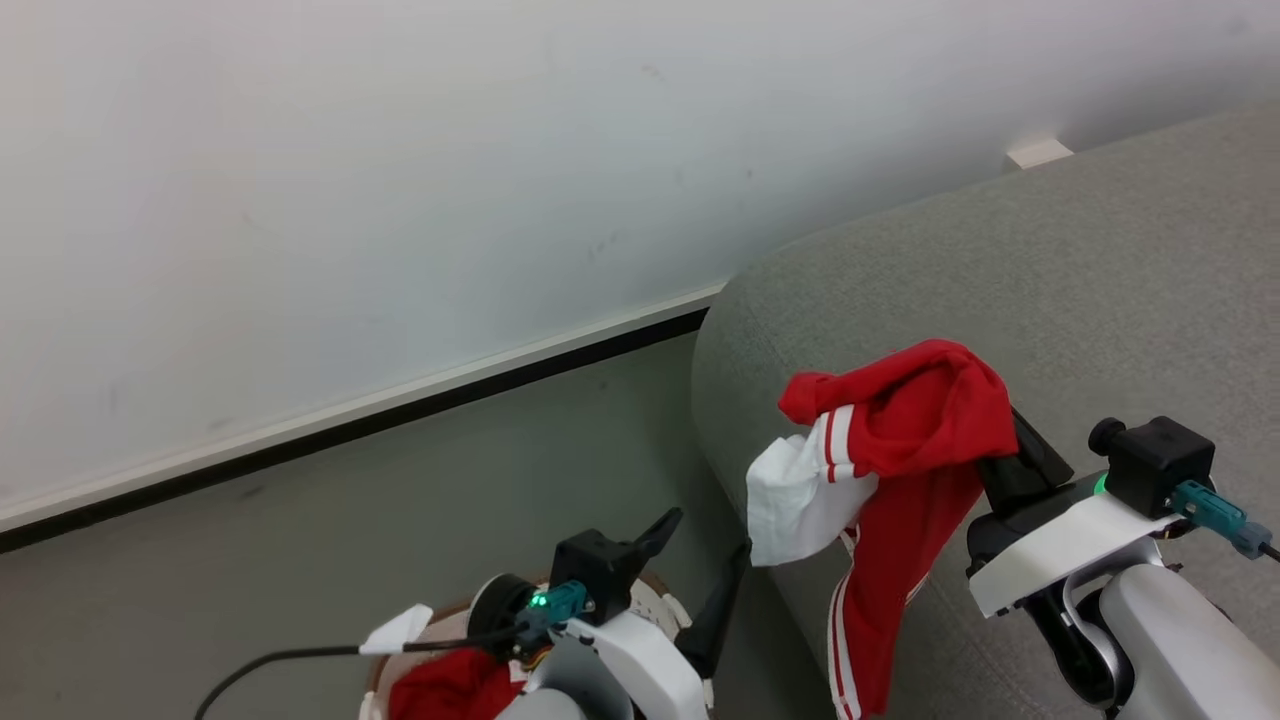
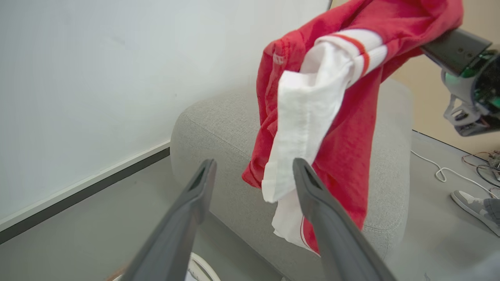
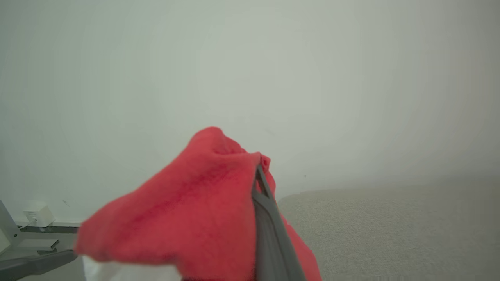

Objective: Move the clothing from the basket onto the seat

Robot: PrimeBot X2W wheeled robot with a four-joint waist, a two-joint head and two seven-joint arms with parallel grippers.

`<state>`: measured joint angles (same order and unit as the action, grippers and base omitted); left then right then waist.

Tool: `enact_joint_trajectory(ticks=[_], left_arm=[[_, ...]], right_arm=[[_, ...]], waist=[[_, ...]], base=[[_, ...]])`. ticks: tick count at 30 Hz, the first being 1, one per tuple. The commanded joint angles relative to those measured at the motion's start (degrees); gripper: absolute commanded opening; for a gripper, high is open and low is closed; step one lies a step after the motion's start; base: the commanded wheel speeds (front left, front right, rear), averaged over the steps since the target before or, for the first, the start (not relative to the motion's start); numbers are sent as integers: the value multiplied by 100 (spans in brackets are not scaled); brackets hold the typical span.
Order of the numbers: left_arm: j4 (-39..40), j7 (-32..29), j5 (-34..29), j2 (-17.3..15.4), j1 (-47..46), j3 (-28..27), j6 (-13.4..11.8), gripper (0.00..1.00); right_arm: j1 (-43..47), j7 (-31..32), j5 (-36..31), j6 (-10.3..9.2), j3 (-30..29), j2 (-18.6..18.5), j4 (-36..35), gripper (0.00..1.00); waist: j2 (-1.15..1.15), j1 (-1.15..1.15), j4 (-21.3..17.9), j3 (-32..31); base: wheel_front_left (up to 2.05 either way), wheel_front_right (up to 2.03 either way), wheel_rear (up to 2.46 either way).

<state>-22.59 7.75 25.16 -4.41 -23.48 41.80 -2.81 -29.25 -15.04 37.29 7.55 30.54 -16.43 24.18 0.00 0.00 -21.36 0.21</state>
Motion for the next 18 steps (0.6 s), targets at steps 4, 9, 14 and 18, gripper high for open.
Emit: enact_joint_trajectory(ticks=[4,9,14,18], left_arm=[[-11,36,25,7,-80,43,2,100],[-4,0,-48,-5,-201,106,23,100],[46,-108,-170,-96,-514,156,84,100],[88,-172,-240,-164,-866,163,146,100]], right_arm=[[37,-21,0,-12,-76,-103,-103,0],[-162,-21,43,-12,-263,-197,-105,0],[-718,25,60,-12,-512,-428,109,0],[-1441,188,178,-12,-929,-652,352,0]], waist=[[0,0,-192,139],[0,0,-190,414],[0,0,-16,1029],[0,0,199,1629]], base=[[0,0,0],[0,0,0],[0,0,0],[0,0,0]])
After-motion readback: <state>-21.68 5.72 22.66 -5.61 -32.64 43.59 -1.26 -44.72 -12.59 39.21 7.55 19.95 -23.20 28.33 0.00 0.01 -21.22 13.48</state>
